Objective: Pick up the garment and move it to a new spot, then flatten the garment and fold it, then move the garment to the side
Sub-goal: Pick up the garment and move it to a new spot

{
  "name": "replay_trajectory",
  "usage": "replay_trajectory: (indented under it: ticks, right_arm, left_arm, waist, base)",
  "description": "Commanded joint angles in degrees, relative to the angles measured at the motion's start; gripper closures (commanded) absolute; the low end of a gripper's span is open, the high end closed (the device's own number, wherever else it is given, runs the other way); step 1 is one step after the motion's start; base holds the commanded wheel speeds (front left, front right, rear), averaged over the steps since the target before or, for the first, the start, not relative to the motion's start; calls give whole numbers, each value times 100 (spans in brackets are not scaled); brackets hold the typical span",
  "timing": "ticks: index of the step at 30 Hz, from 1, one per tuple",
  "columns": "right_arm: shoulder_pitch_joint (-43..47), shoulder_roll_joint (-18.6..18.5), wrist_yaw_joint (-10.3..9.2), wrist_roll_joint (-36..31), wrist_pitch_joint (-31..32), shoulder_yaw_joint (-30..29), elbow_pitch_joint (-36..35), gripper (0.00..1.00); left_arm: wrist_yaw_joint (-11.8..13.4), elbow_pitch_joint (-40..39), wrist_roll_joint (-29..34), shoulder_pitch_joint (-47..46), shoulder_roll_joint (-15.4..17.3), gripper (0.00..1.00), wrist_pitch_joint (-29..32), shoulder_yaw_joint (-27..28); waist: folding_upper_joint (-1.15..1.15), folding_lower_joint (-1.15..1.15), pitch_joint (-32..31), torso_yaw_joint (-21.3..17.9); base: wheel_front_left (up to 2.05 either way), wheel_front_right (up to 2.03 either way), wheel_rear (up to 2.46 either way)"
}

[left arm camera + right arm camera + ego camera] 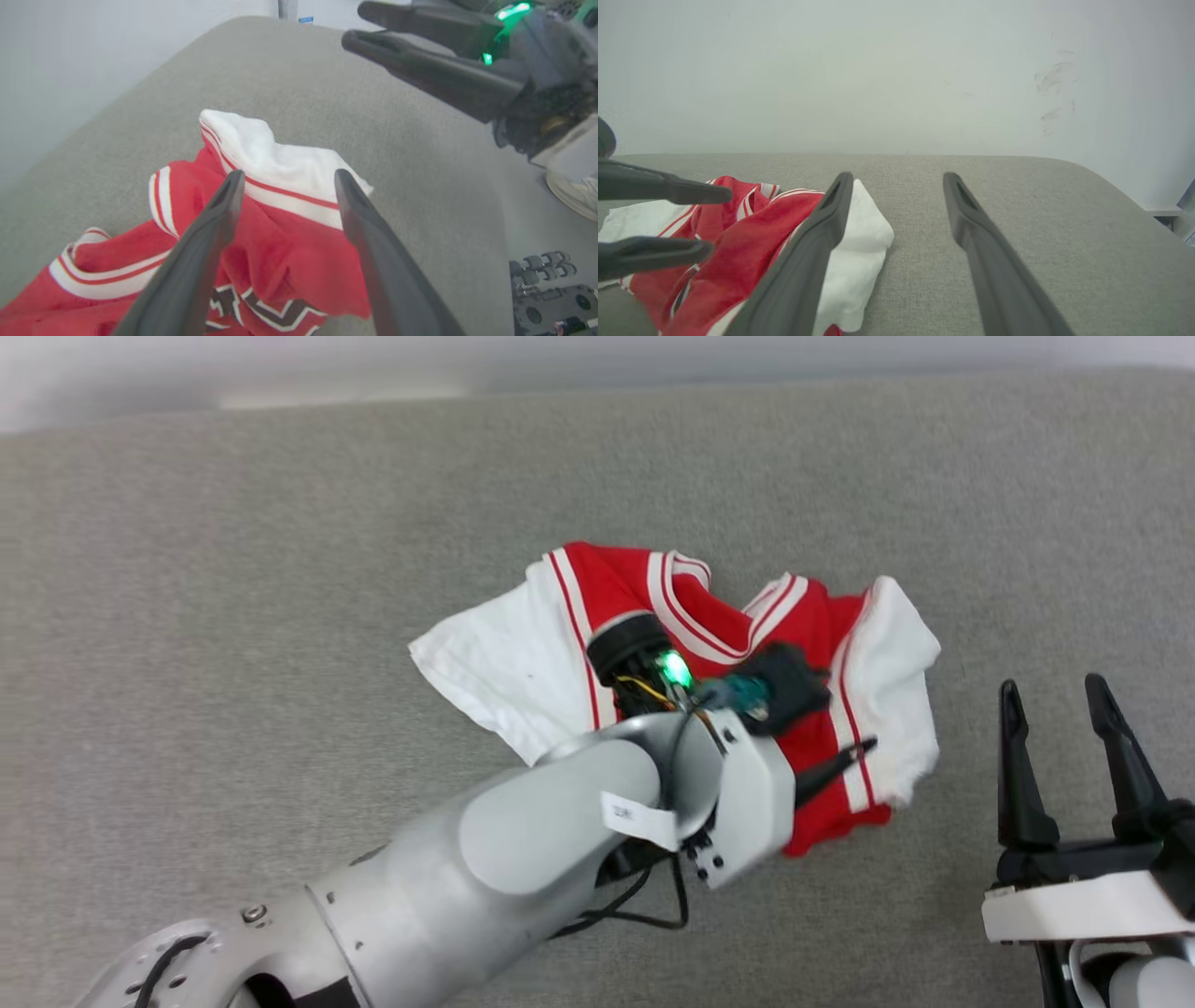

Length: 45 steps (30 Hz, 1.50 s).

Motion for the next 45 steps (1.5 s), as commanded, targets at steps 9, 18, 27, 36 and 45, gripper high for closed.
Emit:
replay_trajectory:
  ticks: [9,18,27,36,45]
  right_arm:
    - [480,11,-2,3,-11,-73,65,0]
    - [715,11,-2,26,-12,-84,53,0]
    - [811,11,-2,18,-11,-116,50,0]
    - [930,11,-2,68,-12,-140,94,0]
    - [1017,11,-2,123,-12,-156,139,0]
  left_arm:
    - [912,110,218,578,520,0,-1638,736]
    - [2307,-996,940,1992,1205,0,-1833,2431]
    - [2755,-1893,1810,3702,1249,0,-1836,4031]
    - [2506,-2229,2538,5128,737,0,-1837,5384]
    - [1987,-2124,3173,5749,173,0,-1837,5992]
  waist:
    - [0,0,-805,392]
    - [0,0,-1126,483]
    - [0,0,-1258,548]
    - [0,0,-1382,578]
    - [0,0,-1475,619]
  base:
    - [0,0,0]
    - [0,0,0]
    - [0,0,0]
    - [0,0,0]
    - [0,0,0]
